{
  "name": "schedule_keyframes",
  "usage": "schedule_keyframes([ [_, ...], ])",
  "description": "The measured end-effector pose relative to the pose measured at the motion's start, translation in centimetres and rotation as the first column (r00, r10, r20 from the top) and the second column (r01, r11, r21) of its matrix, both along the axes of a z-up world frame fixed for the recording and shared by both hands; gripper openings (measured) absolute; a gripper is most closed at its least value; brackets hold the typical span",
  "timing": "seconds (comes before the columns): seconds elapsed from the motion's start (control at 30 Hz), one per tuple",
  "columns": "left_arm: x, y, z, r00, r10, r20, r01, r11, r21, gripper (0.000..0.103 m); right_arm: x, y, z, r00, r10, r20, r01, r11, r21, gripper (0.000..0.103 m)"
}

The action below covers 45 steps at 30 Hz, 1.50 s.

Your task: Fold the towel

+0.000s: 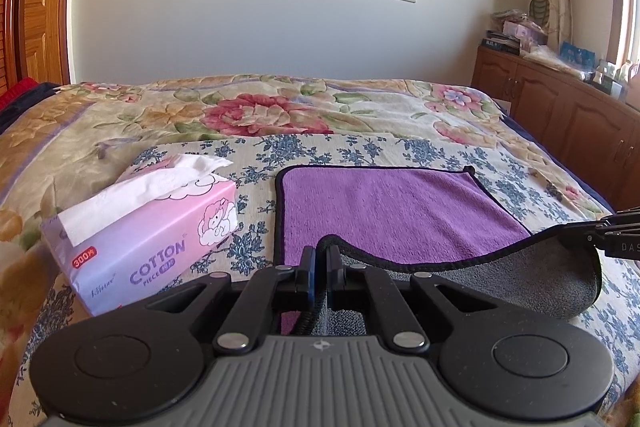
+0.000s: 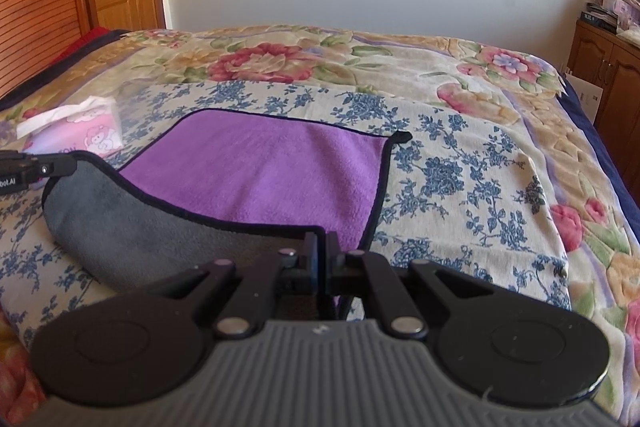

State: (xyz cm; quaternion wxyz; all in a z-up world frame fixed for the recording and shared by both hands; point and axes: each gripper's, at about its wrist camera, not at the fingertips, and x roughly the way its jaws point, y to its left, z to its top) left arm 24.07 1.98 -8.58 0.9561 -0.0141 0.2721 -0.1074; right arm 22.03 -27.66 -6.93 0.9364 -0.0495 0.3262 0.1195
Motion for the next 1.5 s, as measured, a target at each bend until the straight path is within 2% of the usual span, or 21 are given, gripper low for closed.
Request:
schedule_keyframes([
  [0.93, 3.7, -0.4, 0.4, 0.999, 0.006, 0.038, -0.006, 1.000, -0.003, 0.006, 3.6, 0.0, -0.1, 0.995, 0.024, 0.094, -0.018, 0.998, -0.058, 0.004],
  [1.5, 6.3, -2.2, 0.3, 0.998, -0.022, 0.064, 0.019, 0.999, 0.042, 0.006, 5.4, 0.3, -0.6, 0.991, 0.033, 0.132, -0.021, 0.995, -0.093, 0.004],
])
